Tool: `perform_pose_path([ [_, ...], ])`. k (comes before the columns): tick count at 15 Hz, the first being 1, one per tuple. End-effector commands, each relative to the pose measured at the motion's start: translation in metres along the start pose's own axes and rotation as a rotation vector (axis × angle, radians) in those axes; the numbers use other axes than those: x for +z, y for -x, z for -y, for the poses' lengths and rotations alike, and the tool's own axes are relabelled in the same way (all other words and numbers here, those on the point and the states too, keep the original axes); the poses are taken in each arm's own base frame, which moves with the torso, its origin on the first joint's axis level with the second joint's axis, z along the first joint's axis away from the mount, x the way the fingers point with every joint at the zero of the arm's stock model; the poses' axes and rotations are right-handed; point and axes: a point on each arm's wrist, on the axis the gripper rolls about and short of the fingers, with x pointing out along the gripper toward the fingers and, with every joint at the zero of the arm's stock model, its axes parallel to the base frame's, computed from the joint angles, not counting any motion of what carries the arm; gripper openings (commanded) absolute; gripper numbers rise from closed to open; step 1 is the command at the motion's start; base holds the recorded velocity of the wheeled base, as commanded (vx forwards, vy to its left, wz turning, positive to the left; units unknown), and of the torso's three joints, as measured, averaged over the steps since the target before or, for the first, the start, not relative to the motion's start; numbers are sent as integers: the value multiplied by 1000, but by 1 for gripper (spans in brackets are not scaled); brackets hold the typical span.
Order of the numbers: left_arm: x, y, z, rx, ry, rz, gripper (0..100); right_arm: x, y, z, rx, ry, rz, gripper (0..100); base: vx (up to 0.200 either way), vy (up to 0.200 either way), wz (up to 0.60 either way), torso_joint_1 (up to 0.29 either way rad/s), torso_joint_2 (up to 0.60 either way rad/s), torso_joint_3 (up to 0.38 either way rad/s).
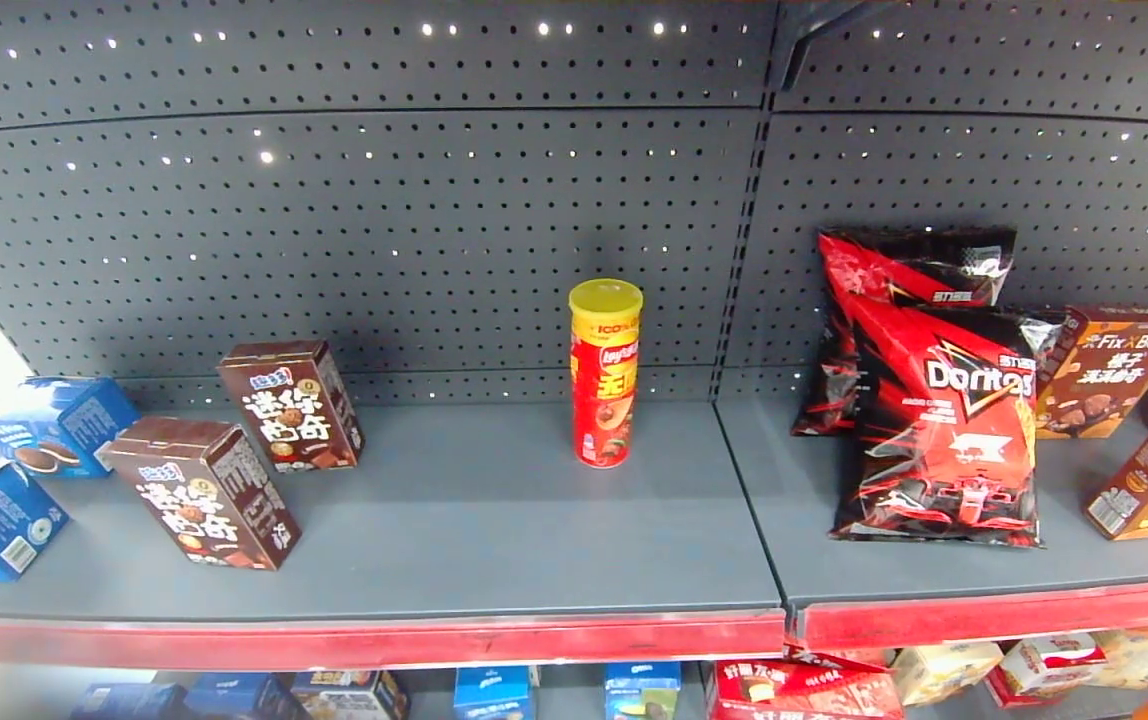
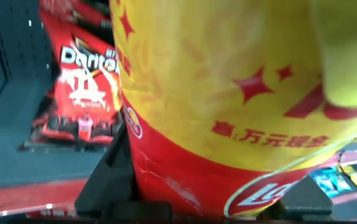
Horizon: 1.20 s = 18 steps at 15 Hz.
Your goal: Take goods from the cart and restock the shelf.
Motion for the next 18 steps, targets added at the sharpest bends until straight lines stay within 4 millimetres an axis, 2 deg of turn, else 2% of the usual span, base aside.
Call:
perform_pose_path([
  [1, 0, 0, 0, -2, -77, 0, 100, 1, -1, 2, -72, 9, -17, 0, 0, 0, 0, 0, 0, 0],
  [3, 0, 0, 1, -30, -97, 0, 100, -2, 1, 2, -93, 13, -26, 0, 0, 0, 0, 0, 0, 0],
  [4, 1, 0, 2, -99, -115, 8, 100, -17, 15, 4, -159, 25, -44, 0, 0, 0, 0, 0, 0, 0],
  [6, 2, 0, 3, -112, -118, 14, 100, -19, 20, 5, -194, 34, -57, 0, 0, 0, 0, 0, 0, 0],
  [7, 86, -6, 3, -174, -110, 51, 100, -11, 37, 11, -307, 57, -81, 0, 0, 0, 0, 0, 0, 0],
  [8, 129, -25, 4, -193, -120, 41, 100, -8, 45, 12, -331, 67, -106, 0, 0, 0, 0, 0, 0, 0],
  [9, 154, -39, 5, -228, -121, 56, 100, -5, 51, 13, -337, 69, -108, 0, 0, 0, 0, 0, 0, 0],
  [10, 170, -52, 8, -272, -120, 67, 100, -4, 54, 13, -336, 71, -114, 0, 0, 0, 0, 0, 0, 0],
  [11, 184, -77, 18, -377, -115, 51, 100, -3, 58, 14, -341, 70, -109, 0, 0, 0, 0, 0, 0, 0],
  [14, 189, -121, 47, -542, -161, 0, 100, -4, 59, 14, -338, 68, -104, 0, 0, 0, 0, 0, 0, 0],
  [16, 191, -162, 66, -558, -171, -48, 100, -2, 57, 14, -331, 65, -106, 0, 0, 0, 0, 0, 0, 0],
  [18, 178, -197, 83, -565, -204, -80, 100, -4, 58, 14, -333, 64, -105, 0, 0, 0, 0, 0, 0, 0],
])
